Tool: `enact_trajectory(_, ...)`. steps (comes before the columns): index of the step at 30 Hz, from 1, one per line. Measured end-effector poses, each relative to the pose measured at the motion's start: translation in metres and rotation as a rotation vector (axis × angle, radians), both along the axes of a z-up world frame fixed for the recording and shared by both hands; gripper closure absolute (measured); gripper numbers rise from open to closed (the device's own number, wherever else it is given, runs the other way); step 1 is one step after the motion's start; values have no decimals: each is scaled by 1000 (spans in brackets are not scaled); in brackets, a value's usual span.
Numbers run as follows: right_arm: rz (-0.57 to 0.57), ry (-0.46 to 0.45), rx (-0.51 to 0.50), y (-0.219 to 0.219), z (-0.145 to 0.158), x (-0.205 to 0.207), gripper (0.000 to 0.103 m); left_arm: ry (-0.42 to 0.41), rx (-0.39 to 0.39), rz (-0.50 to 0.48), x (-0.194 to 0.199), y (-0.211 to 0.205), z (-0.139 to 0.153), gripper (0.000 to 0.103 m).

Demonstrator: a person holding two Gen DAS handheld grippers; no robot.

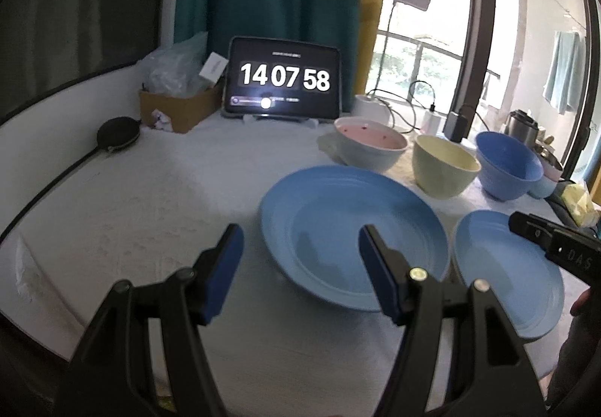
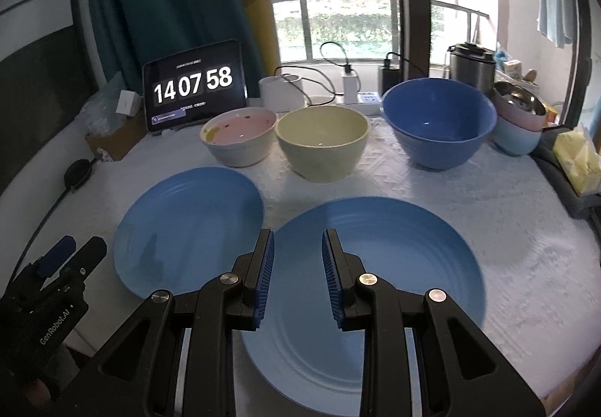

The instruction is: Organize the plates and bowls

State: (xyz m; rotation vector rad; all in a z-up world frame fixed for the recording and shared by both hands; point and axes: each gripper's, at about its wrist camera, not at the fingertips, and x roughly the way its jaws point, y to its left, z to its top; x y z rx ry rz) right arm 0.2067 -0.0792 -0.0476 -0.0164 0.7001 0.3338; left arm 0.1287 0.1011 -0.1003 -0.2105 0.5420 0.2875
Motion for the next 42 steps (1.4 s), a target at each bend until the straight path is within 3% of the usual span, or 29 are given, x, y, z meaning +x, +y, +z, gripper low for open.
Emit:
enact_trajectory(8,17,21,-13,19,-8,11,75,11,14,32,8,15,-9,38)
enact_trajectory(20,39,51,-29,40,-17,24,75,41,-25,38,19,28,-23,38)
enact_trajectory(42,15,178,-77,76,-35,76,75,174,-150,-5,64,52,-40,38)
